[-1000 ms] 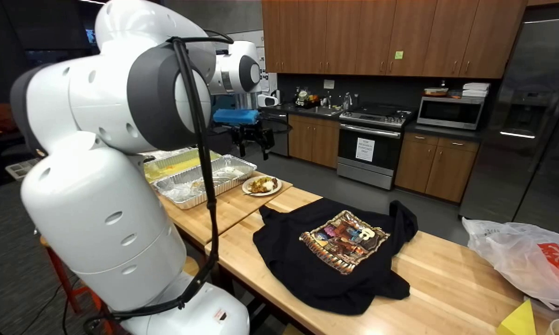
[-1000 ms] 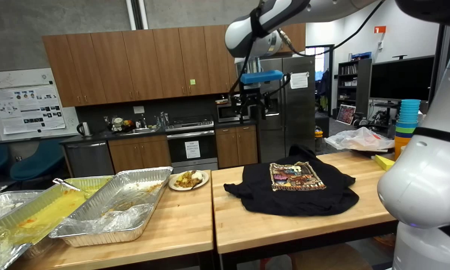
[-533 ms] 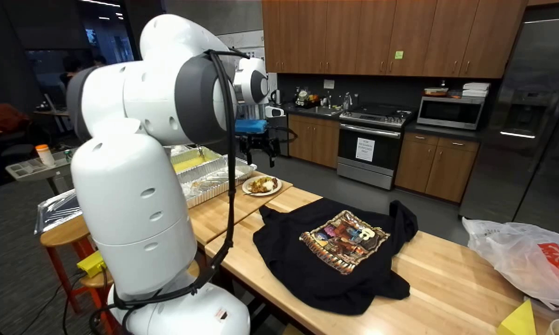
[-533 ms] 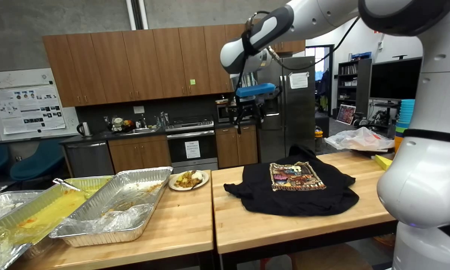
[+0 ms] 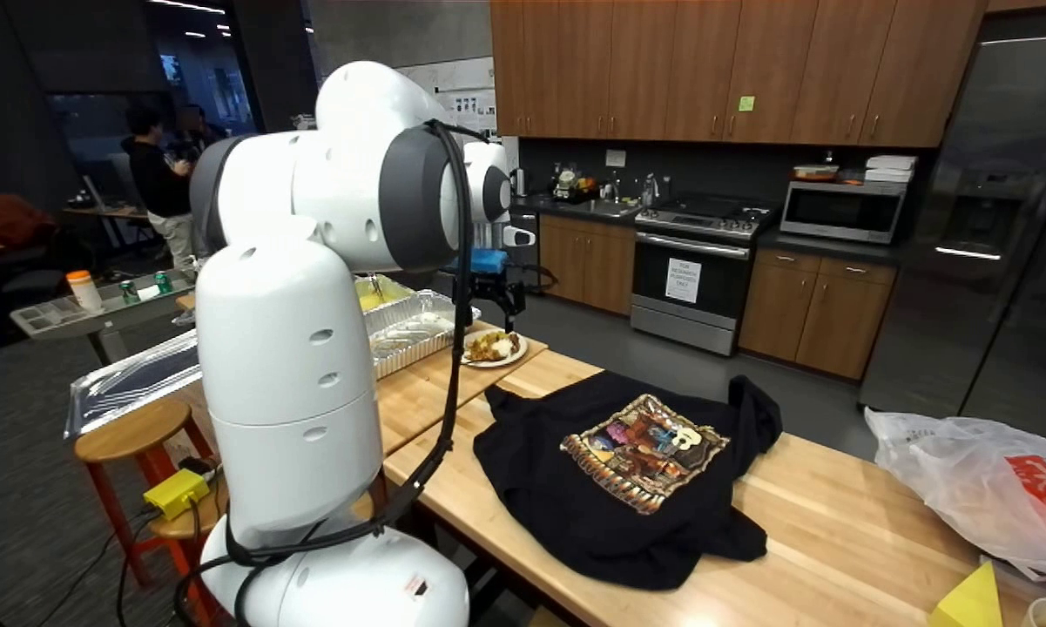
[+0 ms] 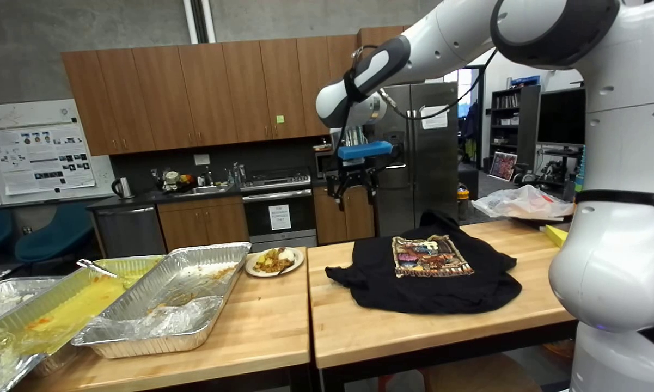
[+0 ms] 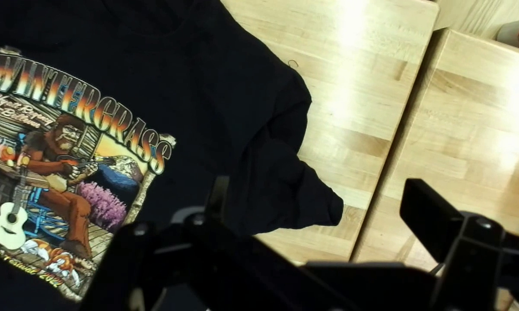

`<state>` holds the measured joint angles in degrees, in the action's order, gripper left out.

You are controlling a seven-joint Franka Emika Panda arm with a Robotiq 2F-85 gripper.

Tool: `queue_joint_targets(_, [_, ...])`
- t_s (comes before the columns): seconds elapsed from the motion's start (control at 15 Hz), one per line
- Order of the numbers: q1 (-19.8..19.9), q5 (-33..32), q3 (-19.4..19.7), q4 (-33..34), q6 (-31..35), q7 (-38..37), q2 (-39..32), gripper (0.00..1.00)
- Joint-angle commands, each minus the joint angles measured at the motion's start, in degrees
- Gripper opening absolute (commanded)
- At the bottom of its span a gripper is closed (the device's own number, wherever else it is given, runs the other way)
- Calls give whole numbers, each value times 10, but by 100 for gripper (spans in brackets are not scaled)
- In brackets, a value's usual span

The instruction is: Fold the black t-shirt from left to right then right to left.

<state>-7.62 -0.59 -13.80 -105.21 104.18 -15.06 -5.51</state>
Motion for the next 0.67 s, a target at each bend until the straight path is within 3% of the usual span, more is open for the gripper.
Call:
queue_joint_targets(0.0, [-19, -2, 13, 18, 4, 8, -16, 100])
queue_joint_targets(0.47, [-21, 1, 19, 6, 2, 3, -14, 100])
queue_joint_targets(0.6, [-23, -5, 20, -4, 38, -9, -6, 100])
